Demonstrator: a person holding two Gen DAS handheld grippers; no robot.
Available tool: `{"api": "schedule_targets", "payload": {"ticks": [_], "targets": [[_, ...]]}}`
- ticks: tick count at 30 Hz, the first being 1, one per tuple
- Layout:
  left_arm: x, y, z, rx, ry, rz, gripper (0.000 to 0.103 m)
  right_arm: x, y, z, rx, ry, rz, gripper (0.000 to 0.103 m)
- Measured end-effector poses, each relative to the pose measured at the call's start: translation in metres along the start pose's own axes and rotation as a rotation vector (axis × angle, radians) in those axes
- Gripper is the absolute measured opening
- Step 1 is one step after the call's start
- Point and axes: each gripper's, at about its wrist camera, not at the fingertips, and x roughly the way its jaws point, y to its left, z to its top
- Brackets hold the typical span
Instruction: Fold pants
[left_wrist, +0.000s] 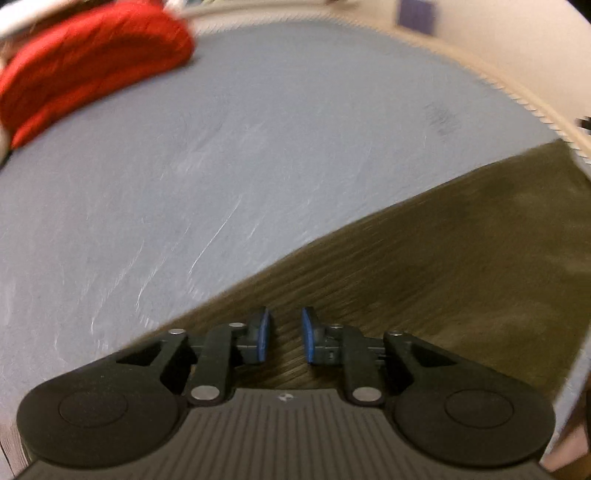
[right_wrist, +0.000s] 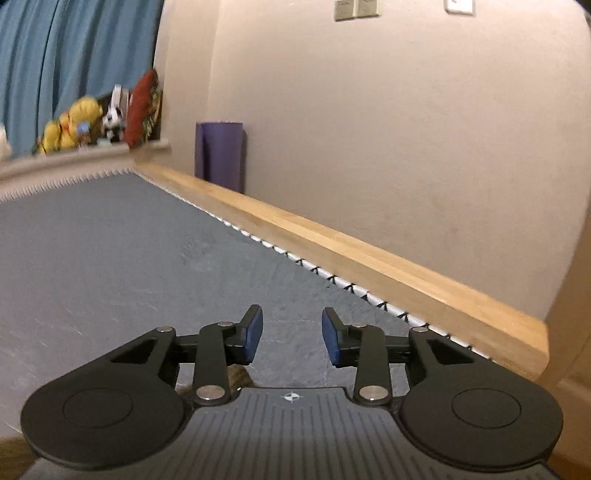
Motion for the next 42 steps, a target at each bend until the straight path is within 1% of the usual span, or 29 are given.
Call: {"api": "schedule_targets", "payload": {"ticks": [1, 2, 3, 4, 7, 8, 10, 11, 13, 15, 17, 19, 21, 23, 24, 26, 29, 30, 31, 33, 34, 35, 37, 38, 40, 42], "targets": [[-0.009, -0.007, -0.001, 0.024, -0.032, -0.052, 0.024, -0.007, -0.006, 0.002, 0.018, 0.011, 0.046, 0.042], [-0.016, -0.014, -0.003, 0.042, -0.050, -0.105, 0.024, -0.015, -0.011, 0.004, 0.023, 0.022, 0.104, 0.043], [-0.021, -0.021, -0.006, 0.067, -0.059, -0.153, 0.024, -0.020, -0.010, 0.007, 0.009, 0.031, 0.166, 0.043], [-0.025, -0.031, -0.010, 0.114, -0.066, -0.208, 0.024, -0.029, -0.010, 0.008, -0.023, 0.035, 0.236, 0.043], [-0.037, -0.064, -0.030, 0.302, -0.100, -0.295, 0.025, -0.064, 0.001, -0.001, -0.195, 0.042, 0.468, 0.044], [-0.039, -0.073, -0.037, 0.346, -0.094, -0.333, 0.025, -0.078, 0.007, -0.008, -0.253, 0.048, 0.548, 0.044], [-0.042, -0.086, -0.051, 0.401, -0.079, -0.383, 0.025, -0.102, 0.022, -0.024, -0.342, 0.082, 0.683, 0.044], [-0.042, -0.088, -0.056, 0.420, -0.073, -0.397, 0.025, -0.117, 0.033, -0.034, -0.402, 0.101, 0.753, 0.044], [-0.042, -0.095, -0.065, 0.450, -0.053, -0.416, 0.025, -0.147, 0.058, -0.054, -0.514, 0.107, 0.853, 0.044], [-0.040, -0.100, -0.075, 0.472, -0.035, -0.402, 0.027, -0.180, 0.086, -0.076, -0.636, 0.098, 0.962, 0.044], [-0.037, -0.105, -0.081, 0.498, -0.022, -0.380, 0.031, -0.209, 0.113, -0.095, -0.735, 0.079, 1.044, 0.044], [-0.035, -0.108, -0.086, 0.510, -0.014, -0.362, 0.032, -0.231, 0.136, -0.112, -0.812, 0.080, 1.118, 0.044], [-0.029, -0.110, -0.086, 0.511, -0.011, -0.341, 0.033, -0.249, 0.156, -0.126, -0.884, 0.076, 1.167, 0.044], [-0.028, -0.111, -0.088, 0.507, -0.016, -0.326, 0.033, -0.260, 0.173, -0.138, -0.939, 0.094, 1.209, 0.044], [-0.026, -0.111, -0.087, 0.506, -0.020, -0.317, 0.033, -0.260, 0.185, -0.140, -0.964, 0.100, 1.219, 0.044], [-0.024, -0.112, -0.087, 0.508, -0.024, -0.290, 0.035, -0.262, 0.196, -0.148, -1.014, 0.119, 1.237, 0.044], [-0.026, -0.107, -0.085, 0.516, -0.025, -0.291, 0.036, -0.263, 0.204, -0.156, -1.074, 0.152, 1.250, 0.044], [-0.026, -0.106, -0.085, 0.519, -0.024, -0.291, 0.035, -0.264, 0.207, -0.158, -1.091, 0.147, 1.245, 0.044], [-0.026, -0.106, -0.084, 0.522, -0.022, -0.293, 0.032, -0.265, 0.207, -0.158, -1.097, 0.141, 1.244, 0.044], [-0.026, -0.107, -0.083, 0.529, -0.019, -0.298, 0.022, -0.261, 0.203, -0.159, -1.090, 0.147, 1.242, 0.044], [-0.027, -0.107, -0.082, 0.530, -0.016, -0.305, 0.013, -0.260, 0.202, -0.157, -1.088, 0.148, 1.242, 0.042], [-0.027, -0.107, -0.081, 0.530, -0.017, -0.308, 0.010, -0.261, 0.201, -0.156, -1.088, 0.148, 1.246, 0.030], [-0.030, -0.107, -0.081, 0.540, -0.022, -0.308, 0.008, -0.262, 0.203, -0.159, -1.097, 0.151, 1.270, 0.017], [-0.033, -0.106, -0.080, 0.540, -0.027, -0.312, 0.008, -0.264, 0.203, -0.161, -1.110, 0.136, 1.272, 0.009], [-0.043, -0.101, -0.075, 0.522, -0.045, -0.330, 0.007, -0.266, 0.201, -0.158, -1.117, 0.121, 1.282, 0.007], [-0.060, -0.094, -0.071, 0.506, -0.076, -0.364, 0.007, -0.267, 0.196, -0.147, -1.089, 0.110, 1.305, 0.007]]}}
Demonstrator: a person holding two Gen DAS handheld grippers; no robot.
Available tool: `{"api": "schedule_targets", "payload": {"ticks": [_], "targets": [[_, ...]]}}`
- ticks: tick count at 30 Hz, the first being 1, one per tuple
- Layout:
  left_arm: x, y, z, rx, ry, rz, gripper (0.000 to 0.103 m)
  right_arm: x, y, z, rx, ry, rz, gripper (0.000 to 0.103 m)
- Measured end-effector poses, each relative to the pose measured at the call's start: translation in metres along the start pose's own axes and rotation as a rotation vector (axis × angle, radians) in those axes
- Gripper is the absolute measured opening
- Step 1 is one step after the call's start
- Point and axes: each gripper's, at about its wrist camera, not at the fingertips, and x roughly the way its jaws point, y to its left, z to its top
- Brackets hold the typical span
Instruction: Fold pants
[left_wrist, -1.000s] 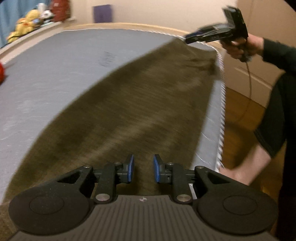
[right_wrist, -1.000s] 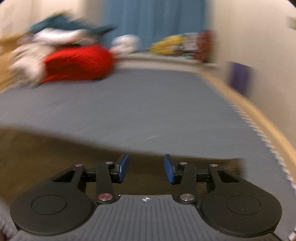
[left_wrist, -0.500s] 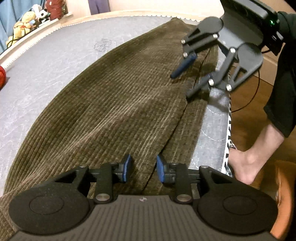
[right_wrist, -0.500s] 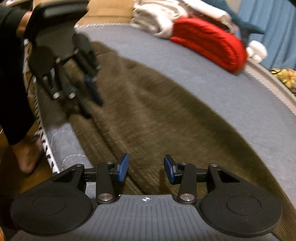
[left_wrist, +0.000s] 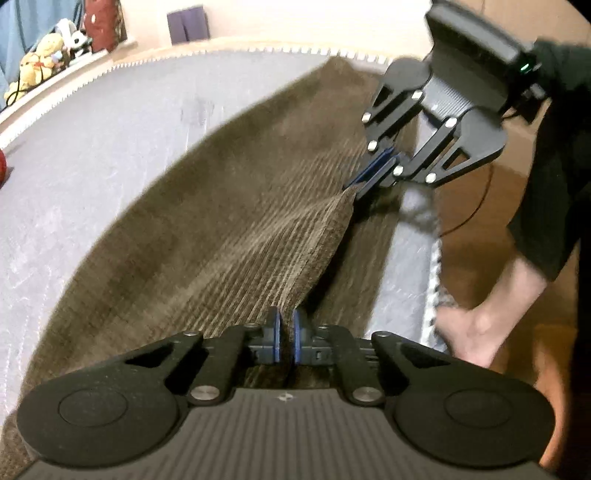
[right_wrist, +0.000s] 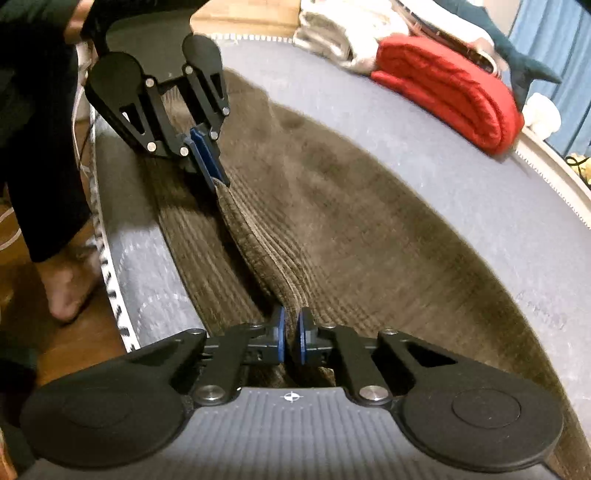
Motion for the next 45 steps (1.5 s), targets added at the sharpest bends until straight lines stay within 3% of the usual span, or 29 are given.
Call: {"api": "schedule_targets", "payload": {"ticks": [3, 5, 7, 9, 12, 14, 16, 19, 22, 25, 28, 30, 31, 32, 34, 37, 39, 41, 43, 45], "targets": [[-0.020, -0.002, -0.003, -0.001, -0.036, -0.073, 0.007, -0.023, -0.008, 0.003, 0.022, -0.032, 0.051, 0.007], [-0.009, -0.012, -0.012, 0.007, 0.005, -0.103, 0.007, -0.026, -0.007, 0.000, 0.030, 0.017, 0.121, 0.007], [0.011, -0.028, -0.023, 0.062, 0.086, -0.060, 0.011, -0.017, 0.004, -0.005, -0.019, 0.083, 0.135, 0.009], [0.005, -0.031, -0.024, 0.101, 0.062, -0.037, 0.017, -0.011, 0.008, -0.005, -0.044, 0.103, 0.118, 0.010], [-0.036, 0.005, -0.021, -0.053, -0.046, -0.040, 0.029, -0.016, -0.009, 0.007, 0.046, 0.091, 0.139, 0.019], [-0.068, 0.039, -0.027, -0.177, -0.118, 0.049, 0.034, -0.024, -0.021, 0.016, 0.097, 0.035, 0.125, 0.034], [-0.091, 0.075, -0.042, -0.320, -0.138, 0.156, 0.039, -0.029, -0.030, 0.026, 0.141, -0.024, 0.114, 0.037], [-0.122, 0.121, -0.077, -0.559, -0.146, 0.363, 0.066, -0.022, -0.030, 0.043, 0.155, -0.078, 0.120, 0.040], [-0.141, 0.153, -0.116, -0.792, -0.105, 0.542, 0.084, 0.001, -0.008, 0.061, 0.071, -0.082, 0.152, 0.042], [-0.147, 0.167, -0.145, -0.913, -0.035, 0.647, 0.084, 0.025, 0.020, 0.076, -0.022, -0.063, 0.199, 0.045], [-0.143, 0.168, -0.160, -0.963, 0.020, 0.640, 0.084, 0.043, 0.046, 0.092, -0.096, -0.086, 0.203, 0.045], [-0.144, 0.166, -0.172, -1.003, 0.037, 0.592, 0.081, 0.053, 0.053, 0.107, -0.089, -0.118, 0.188, 0.046], [-0.146, 0.165, -0.177, -1.018, 0.028, 0.555, 0.052, 0.057, 0.054, 0.112, -0.066, -0.134, 0.185, 0.046], [-0.147, 0.163, -0.178, -1.026, 0.020, 0.506, 0.030, 0.062, 0.055, 0.115, -0.041, -0.148, 0.175, 0.047], [-0.158, 0.154, -0.169, -0.976, 0.015, 0.561, 0.021, 0.073, 0.055, 0.123, 0.017, -0.164, 0.155, 0.047], [-0.172, 0.138, -0.162, -0.959, 0.001, 0.602, 0.021, 0.085, 0.055, 0.131, 0.056, -0.168, 0.139, 0.047], [-0.162, 0.135, -0.168, -0.956, 0.074, 0.614, 0.025, 0.096, 0.064, 0.133, 0.032, -0.134, 0.139, 0.052], [-0.151, 0.136, -0.168, -0.931, 0.139, 0.643, 0.043, 0.113, 0.079, 0.127, -0.050, -0.038, 0.120, 0.053], [-0.154, 0.129, -0.152, -0.830, 0.150, 0.750, 0.052, 0.114, 0.084, 0.123, -0.084, -0.053, 0.096, 0.053], [-0.167, 0.116, -0.131, -0.717, 0.091, 0.862, 0.054, 0.108, 0.077, 0.128, -0.043, -0.057, 0.101, 0.053]]}}
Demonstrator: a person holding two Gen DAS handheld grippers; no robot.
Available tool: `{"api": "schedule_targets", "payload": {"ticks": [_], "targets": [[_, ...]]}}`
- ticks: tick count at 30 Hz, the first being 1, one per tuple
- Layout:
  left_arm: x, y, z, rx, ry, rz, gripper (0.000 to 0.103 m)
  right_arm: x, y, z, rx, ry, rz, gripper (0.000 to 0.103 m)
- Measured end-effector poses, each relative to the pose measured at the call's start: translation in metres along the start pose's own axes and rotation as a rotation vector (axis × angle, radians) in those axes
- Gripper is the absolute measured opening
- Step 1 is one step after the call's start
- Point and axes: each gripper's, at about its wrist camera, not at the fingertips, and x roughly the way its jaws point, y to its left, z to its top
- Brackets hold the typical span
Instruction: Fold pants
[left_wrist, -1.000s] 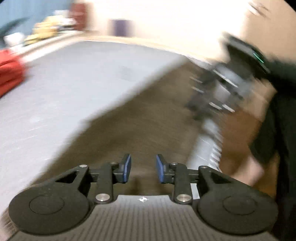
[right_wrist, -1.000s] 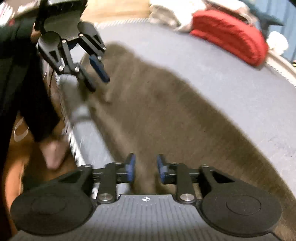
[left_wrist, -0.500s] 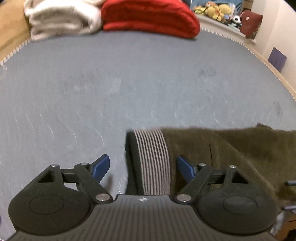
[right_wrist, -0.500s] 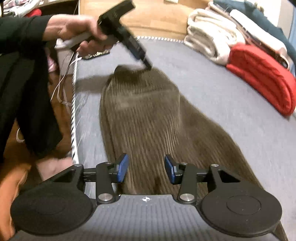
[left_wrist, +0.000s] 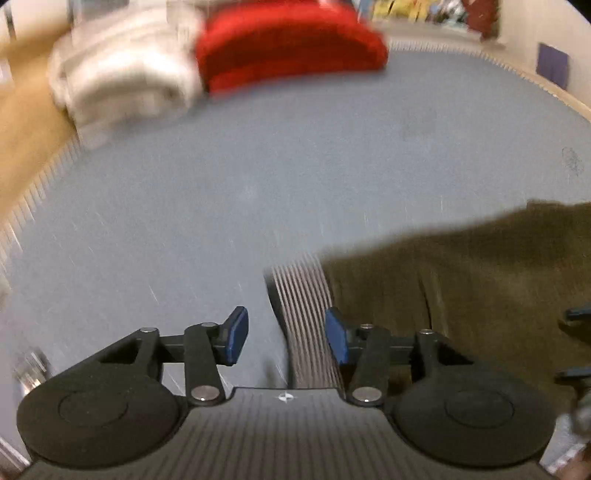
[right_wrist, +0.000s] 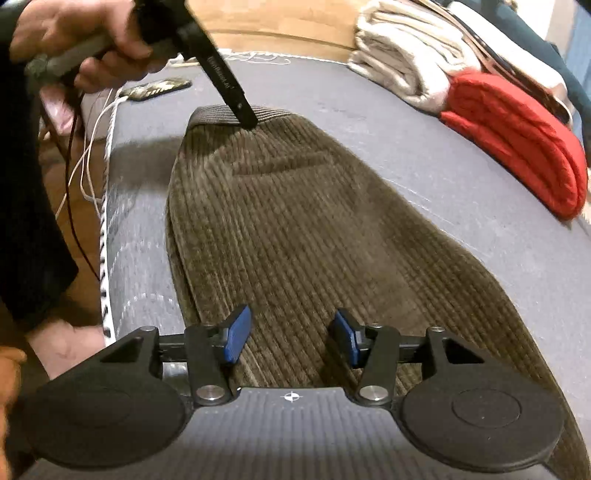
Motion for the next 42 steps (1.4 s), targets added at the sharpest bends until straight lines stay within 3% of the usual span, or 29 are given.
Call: {"api": "schedule_targets", "payload": {"ticks": [2, 4, 7, 8, 11, 18, 24, 29, 31, 34, 36, 37, 39, 41, 42], "targets": [[-0.023, -0.006, 0.008, 0.028, -0.113, 0.030, 0.056, -0.014, -0.008, 0.003, 0.057, -0.047, -0.018, 0.053], [-0.030, -0.012, 0.016, 0.019, -0.163, -0.064, 0.056, -0.018, -0.011, -0.001, 0.075, -0.029, -0.056, 0.053], [-0.035, -0.030, 0.019, 0.045, -0.166, -0.177, 0.056, -0.010, -0.002, -0.024, -0.037, 0.111, -0.116, 0.054], [-0.036, -0.042, 0.018, 0.076, -0.167, -0.193, 0.056, -0.017, -0.002, -0.031, -0.041, 0.080, -0.126, 0.054], [-0.033, -0.069, 0.017, 0.157, -0.162, -0.222, 0.056, -0.034, -0.014, -0.042, 0.025, 0.114, -0.132, 0.058], [-0.006, -0.129, 0.028, 0.215, -0.180, -0.316, 0.056, -0.075, -0.062, -0.099, 0.099, 0.220, -0.235, 0.071], [0.002, -0.179, 0.056, 0.219, -0.172, -0.412, 0.058, -0.126, -0.114, -0.168, 0.288, 0.212, -0.360, 0.077], [0.007, -0.218, 0.061, 0.242, -0.131, -0.487, 0.058, -0.177, -0.149, -0.231, 0.522, 0.137, -0.448, 0.078], [0.011, -0.233, 0.060, 0.267, -0.110, -0.514, 0.058, -0.189, -0.160, -0.260, 0.572, 0.188, -0.554, 0.078], [0.014, -0.252, 0.054, 0.296, -0.079, -0.547, 0.058, -0.228, -0.183, -0.312, 0.791, 0.134, -0.584, 0.079], [0.018, -0.259, 0.052, 0.309, -0.063, -0.555, 0.058, -0.250, -0.191, -0.338, 0.886, 0.121, -0.655, 0.078], [0.019, -0.264, 0.051, 0.320, -0.062, -0.552, 0.058, -0.260, -0.195, -0.351, 0.934, 0.125, -0.697, 0.077], [0.021, -0.271, 0.050, 0.340, -0.064, -0.546, 0.058, -0.279, -0.200, -0.373, 1.021, 0.121, -0.765, 0.060], [0.024, -0.277, 0.051, 0.344, -0.062, -0.544, 0.058, -0.299, -0.203, -0.392, 1.124, 0.062, -0.788, 0.034], [0.025, -0.278, 0.051, 0.343, -0.060, -0.544, 0.058, -0.305, -0.205, -0.396, 1.173, 0.042, -0.811, 0.031]]}}
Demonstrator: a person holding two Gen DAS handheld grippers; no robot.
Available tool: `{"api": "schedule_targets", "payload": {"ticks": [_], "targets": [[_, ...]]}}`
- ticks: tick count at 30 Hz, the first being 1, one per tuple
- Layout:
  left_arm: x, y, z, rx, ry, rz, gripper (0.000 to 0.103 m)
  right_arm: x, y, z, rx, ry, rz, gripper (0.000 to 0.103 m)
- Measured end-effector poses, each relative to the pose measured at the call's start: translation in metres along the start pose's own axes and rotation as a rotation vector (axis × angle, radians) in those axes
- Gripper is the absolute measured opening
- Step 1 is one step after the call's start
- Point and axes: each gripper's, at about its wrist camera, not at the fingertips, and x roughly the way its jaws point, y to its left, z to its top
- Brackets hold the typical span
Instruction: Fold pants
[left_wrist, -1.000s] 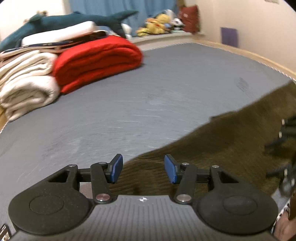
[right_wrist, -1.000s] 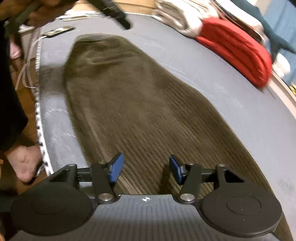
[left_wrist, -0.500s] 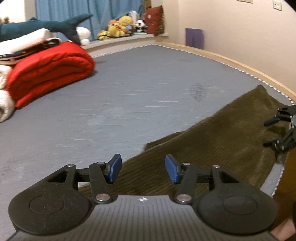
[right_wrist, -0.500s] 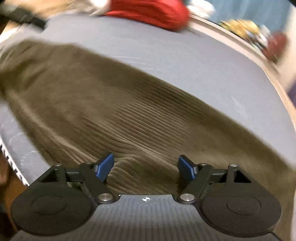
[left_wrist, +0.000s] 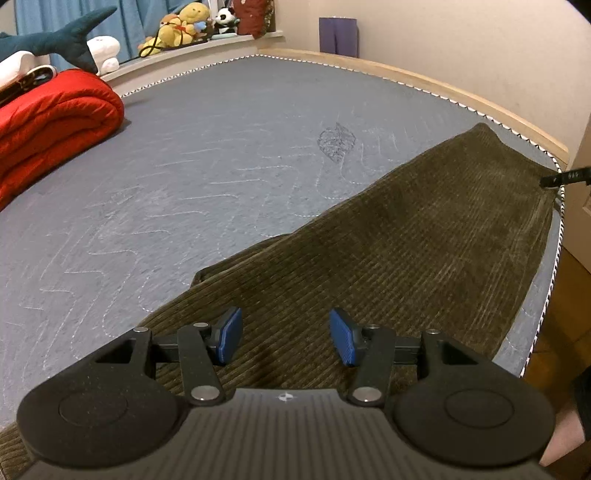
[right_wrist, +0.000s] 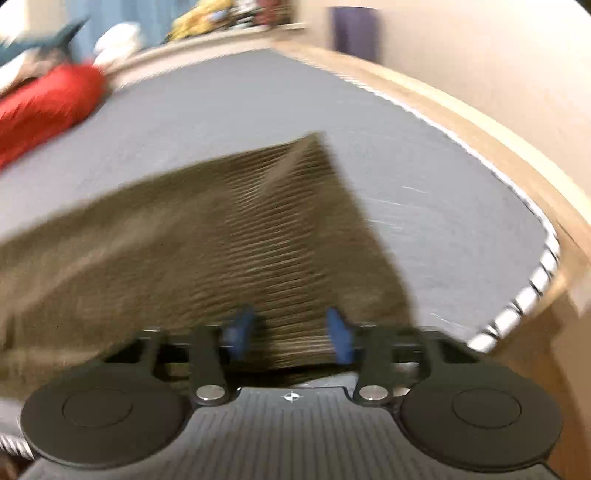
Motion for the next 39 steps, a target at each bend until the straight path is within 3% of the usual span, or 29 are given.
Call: {"api": "schedule_targets", "payload": {"ticks": [4, 7, 10, 16, 18, 19, 20, 22, 25, 29, 30, 32, 35, 39], "targets": [[0.004, 0.000, 0.001, -0.004, 0.004, 0.006, 0.058, -0.008, -0.024, 0.003, 0.134, -0.059, -0.032, 0.027], [0.000, 0.003, 0.000, -0.002, 0.006, 0.009, 0.058, -0.023, -0.024, 0.010, 0.192, -0.146, -0.156, 0.056], [-0.002, 0.003, -0.001, 0.003, 0.003, 0.006, 0.059, -0.028, -0.041, 0.013, 0.357, -0.203, -0.190, 0.060], [-0.005, 0.003, -0.001, 0.005, -0.002, 0.006, 0.061, -0.008, -0.060, -0.002, 0.570, -0.085, -0.166, 0.061], [-0.005, 0.003, -0.002, 0.009, -0.004, 0.009, 0.061, -0.004, -0.055, -0.006, 0.593, -0.055, -0.161, 0.057], [-0.006, 0.003, -0.002, 0.010, -0.005, 0.009, 0.061, 0.001, -0.052, -0.003, 0.583, -0.046, -0.170, 0.035], [-0.006, 0.003, -0.002, 0.009, -0.005, 0.009, 0.061, 0.002, -0.047, -0.003, 0.562, -0.052, -0.186, 0.028], [-0.007, 0.003, -0.001, 0.007, -0.007, 0.009, 0.061, -0.003, -0.039, -0.004, 0.544, -0.088, -0.210, 0.020], [-0.009, 0.003, -0.001, 0.009, -0.011, 0.005, 0.061, -0.007, -0.035, 0.000, 0.544, -0.139, -0.261, 0.019], [-0.012, 0.006, -0.002, 0.009, -0.013, 0.001, 0.061, 0.005, -0.043, -0.005, 0.587, -0.097, -0.265, 0.029], [-0.013, 0.007, -0.002, 0.009, -0.015, 0.000, 0.061, 0.005, -0.046, -0.006, 0.609, -0.095, -0.261, 0.034], [-0.014, 0.008, -0.003, 0.006, -0.017, -0.002, 0.062, -0.002, -0.049, -0.007, 0.644, -0.108, -0.289, 0.057], [-0.015, 0.009, -0.002, 0.004, -0.019, -0.003, 0.062, -0.013, -0.053, -0.010, 0.680, -0.140, -0.284, 0.057], [-0.015, 0.006, -0.002, 0.007, -0.018, -0.005, 0.062, -0.006, -0.063, -0.019, 0.766, -0.100, -0.168, 0.057]]}}
